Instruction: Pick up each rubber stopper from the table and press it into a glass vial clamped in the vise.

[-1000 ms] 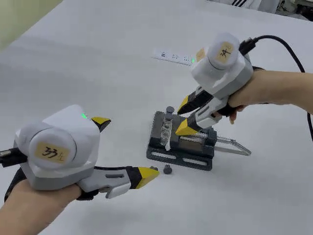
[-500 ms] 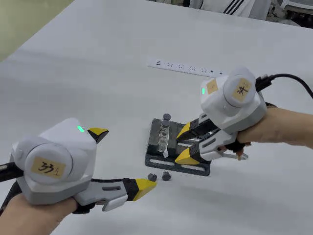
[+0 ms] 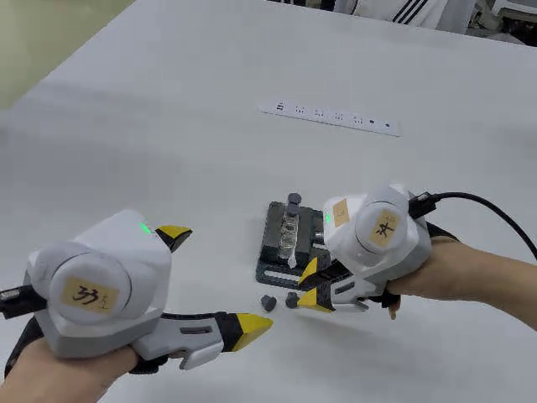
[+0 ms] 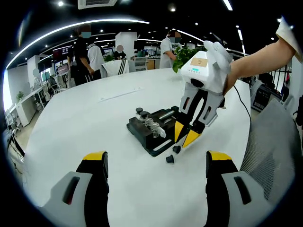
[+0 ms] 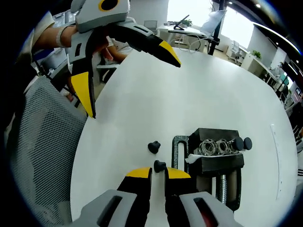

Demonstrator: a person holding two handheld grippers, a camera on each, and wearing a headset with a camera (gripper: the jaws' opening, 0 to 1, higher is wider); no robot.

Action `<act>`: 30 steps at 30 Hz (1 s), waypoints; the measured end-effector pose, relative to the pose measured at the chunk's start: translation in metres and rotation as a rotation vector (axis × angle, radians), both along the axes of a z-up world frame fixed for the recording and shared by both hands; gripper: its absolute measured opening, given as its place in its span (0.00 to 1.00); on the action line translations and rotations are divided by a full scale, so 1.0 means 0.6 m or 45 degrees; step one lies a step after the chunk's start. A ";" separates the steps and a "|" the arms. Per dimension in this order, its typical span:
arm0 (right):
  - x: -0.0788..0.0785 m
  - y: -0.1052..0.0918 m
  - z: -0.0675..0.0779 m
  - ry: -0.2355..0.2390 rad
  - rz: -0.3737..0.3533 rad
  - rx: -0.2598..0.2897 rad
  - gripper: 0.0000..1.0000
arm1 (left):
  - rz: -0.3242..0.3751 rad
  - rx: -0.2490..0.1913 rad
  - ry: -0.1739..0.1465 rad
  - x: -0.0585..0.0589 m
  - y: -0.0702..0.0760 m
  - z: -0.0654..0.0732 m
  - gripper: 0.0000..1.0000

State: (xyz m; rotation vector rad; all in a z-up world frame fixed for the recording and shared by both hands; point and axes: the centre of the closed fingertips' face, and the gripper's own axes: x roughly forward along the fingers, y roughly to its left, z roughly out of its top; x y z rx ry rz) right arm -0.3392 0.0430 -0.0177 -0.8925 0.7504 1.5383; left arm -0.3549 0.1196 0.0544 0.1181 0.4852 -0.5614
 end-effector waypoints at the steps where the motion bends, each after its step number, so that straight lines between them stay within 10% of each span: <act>1: 0.001 0.000 -0.004 0.001 -0.011 0.001 0.04 | 0.001 -0.003 0.001 -0.001 0.000 -0.001 0.83; 18: 0.001 0.003 -0.007 0.074 -0.118 0.029 0.00 | 0.009 -0.010 0.014 -0.003 -0.001 -0.007 0.83; 30: -0.002 0.001 0.029 0.280 -0.439 0.218 0.00 | -0.018 -0.022 -0.015 -0.005 -0.016 -0.001 0.82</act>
